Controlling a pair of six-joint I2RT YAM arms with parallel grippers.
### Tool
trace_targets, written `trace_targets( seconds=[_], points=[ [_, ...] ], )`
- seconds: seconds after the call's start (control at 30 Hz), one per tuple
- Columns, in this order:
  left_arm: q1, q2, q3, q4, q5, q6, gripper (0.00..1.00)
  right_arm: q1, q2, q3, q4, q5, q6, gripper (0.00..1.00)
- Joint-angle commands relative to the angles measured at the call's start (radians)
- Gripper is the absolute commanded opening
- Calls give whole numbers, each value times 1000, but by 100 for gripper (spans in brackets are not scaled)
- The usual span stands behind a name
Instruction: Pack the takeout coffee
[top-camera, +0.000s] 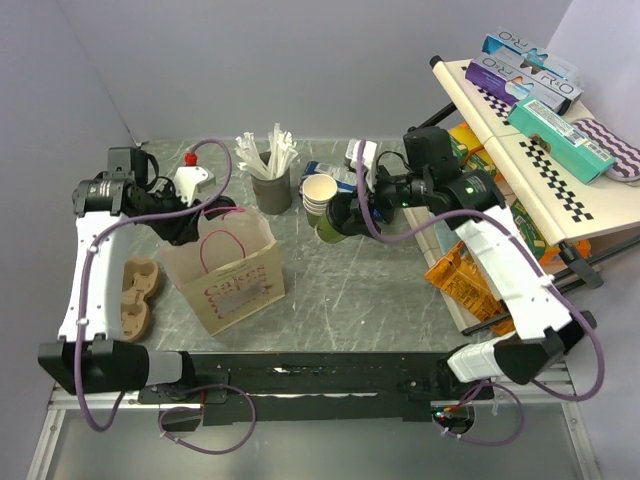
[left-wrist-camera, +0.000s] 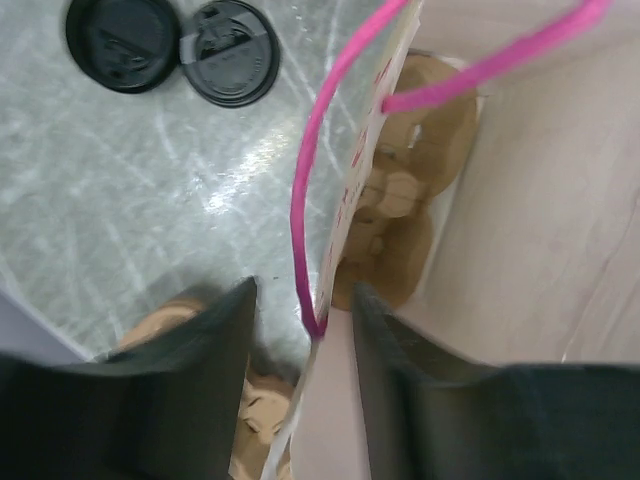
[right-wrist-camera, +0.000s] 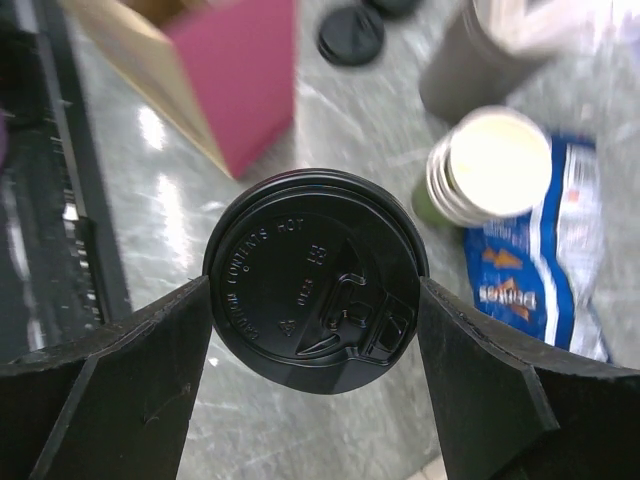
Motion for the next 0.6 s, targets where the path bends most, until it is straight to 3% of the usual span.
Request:
trace_targets(
  seconds=[0.0,0.23,0.43,0.57],
  points=[
    [5,43,66,-29,87,39,36,43,-62,111,-21,-106,-12,0],
    [4,100,179,-89,205,72,3,110,96,454,-144,-128,4,0],
    [-28,111,288,-74,237,66,1,171,23,369,160,-68,52,0],
    [-111,26,203,64,126,25,1,242,-33,274,212,-8,-14,0]
  ],
)
